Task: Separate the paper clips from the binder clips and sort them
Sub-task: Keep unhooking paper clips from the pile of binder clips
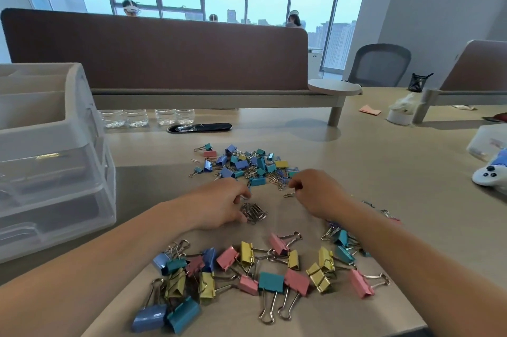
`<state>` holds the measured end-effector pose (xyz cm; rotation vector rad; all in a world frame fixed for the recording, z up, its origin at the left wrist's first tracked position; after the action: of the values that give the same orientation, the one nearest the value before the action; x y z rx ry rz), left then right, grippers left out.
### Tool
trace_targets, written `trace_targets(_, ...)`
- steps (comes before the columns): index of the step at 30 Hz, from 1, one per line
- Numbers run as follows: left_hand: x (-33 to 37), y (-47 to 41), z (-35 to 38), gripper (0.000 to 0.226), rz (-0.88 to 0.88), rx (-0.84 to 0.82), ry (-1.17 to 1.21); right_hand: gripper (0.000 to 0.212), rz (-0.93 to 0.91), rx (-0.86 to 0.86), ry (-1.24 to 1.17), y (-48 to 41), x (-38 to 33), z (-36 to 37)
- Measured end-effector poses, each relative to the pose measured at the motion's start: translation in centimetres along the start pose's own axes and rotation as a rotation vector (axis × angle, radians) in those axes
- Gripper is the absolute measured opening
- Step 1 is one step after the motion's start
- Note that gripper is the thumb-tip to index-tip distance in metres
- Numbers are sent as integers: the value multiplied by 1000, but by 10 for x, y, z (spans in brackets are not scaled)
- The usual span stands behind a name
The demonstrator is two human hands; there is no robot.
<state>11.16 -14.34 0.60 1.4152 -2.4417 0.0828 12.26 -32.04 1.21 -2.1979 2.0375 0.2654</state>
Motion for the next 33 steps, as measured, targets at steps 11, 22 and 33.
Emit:
trace_targets(11, 14, -12, 6, 45, 36, 47, -31, 33, -39, -39, 63, -12, 4, 15)
trace_targets(22, 21, -19, 7, 33, 43, 103, 21, 12, -58, 61, 11, 0, -8, 8)
trace_targets(33, 25, -19, 10, 52, -8, 86, -56, 14, -99, -1, -160, 4, -22, 8)
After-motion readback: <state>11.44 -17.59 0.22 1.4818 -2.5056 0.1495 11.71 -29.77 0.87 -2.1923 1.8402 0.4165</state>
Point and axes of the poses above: each hand's wrist, its own y-axis away from the middle knuckle, its own z-axis out of the palm, x = y × z, the point moved 8 cm from there along -y, towards the middle knuckle, and after that the axes turned 1 degree about -x, right-handed, at the moved point
